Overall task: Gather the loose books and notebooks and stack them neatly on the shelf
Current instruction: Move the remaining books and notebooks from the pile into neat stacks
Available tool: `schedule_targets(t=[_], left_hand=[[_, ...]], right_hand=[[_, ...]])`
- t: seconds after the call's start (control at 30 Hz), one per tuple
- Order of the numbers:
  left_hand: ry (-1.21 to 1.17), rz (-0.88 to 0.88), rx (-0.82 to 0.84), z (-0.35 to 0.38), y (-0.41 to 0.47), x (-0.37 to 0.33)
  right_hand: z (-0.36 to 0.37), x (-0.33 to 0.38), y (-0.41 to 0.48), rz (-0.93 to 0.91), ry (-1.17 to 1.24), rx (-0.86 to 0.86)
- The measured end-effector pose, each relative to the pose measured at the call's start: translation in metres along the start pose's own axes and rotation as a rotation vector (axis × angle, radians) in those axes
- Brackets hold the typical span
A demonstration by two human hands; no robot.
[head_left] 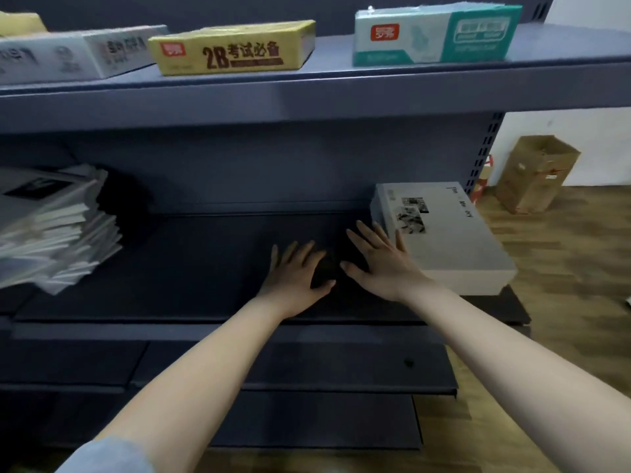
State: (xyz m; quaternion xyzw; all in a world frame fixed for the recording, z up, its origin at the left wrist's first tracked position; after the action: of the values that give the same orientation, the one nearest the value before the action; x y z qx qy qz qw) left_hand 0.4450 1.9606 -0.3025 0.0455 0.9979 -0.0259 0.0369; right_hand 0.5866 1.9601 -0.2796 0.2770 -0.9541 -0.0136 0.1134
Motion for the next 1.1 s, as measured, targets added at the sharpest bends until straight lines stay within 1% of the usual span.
schedule_targets(t=[0.13,0.23,0.3,0.47,0.63,0.87,0.9,1.0,1.1], left_hand=[[0.042,0.019,-0.046,-0.013,-0.004,0.043],[0.084,0.041,-0.113,-0.03,-0.009,0.087],[0.093,0.008,-0.168,-0.048,-0.012,0.126],[0.124,-0.129,-0.232,-0.089,-0.02,0.236],[0.042,-0.243,-0.3,-0.114,-0.039,0.333],[0.008,-0.248,-0.414,-0.138,-0.078,0.447],[0.008,-0.267,-0.415,-0.139,-0.08,0.465],[-0.009,-0.313,-0.339,-0.128,-0.087,0.507],[-0.02,-0.28,-0.336,-0.124,-0.087,0.513]], right_hand=[[0.005,0.035,0.026,-0.004,-0.013,0.021],[0.009,0.068,0.053,0.0,-0.015,0.04],[0.01,0.098,0.077,-0.02,-0.016,0.043],[0.011,0.187,0.144,-0.134,-0.016,0.015],[0.02,0.273,0.201,-0.237,-0.032,0.031],[0.029,0.39,0.266,-0.345,-0.047,0.019],[0.03,0.406,0.273,-0.364,-0.059,0.029],[0.038,0.446,0.294,-0.395,-0.089,0.057],[0.055,0.469,0.314,-0.379,-0.121,0.058]])
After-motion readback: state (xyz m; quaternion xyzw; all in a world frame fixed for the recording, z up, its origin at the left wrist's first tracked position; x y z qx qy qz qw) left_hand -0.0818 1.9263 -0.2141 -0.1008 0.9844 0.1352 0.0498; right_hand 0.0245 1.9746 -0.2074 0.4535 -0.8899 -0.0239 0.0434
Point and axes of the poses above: each hand's wrist, its own y-axis towards the middle knuckle, its own z-axis out of the palm, x = y × z, the point moved 8 cm from there along y, towards the middle knuckle, and after that the axes turned 15 degrees about -z, right-handed, at the moved point
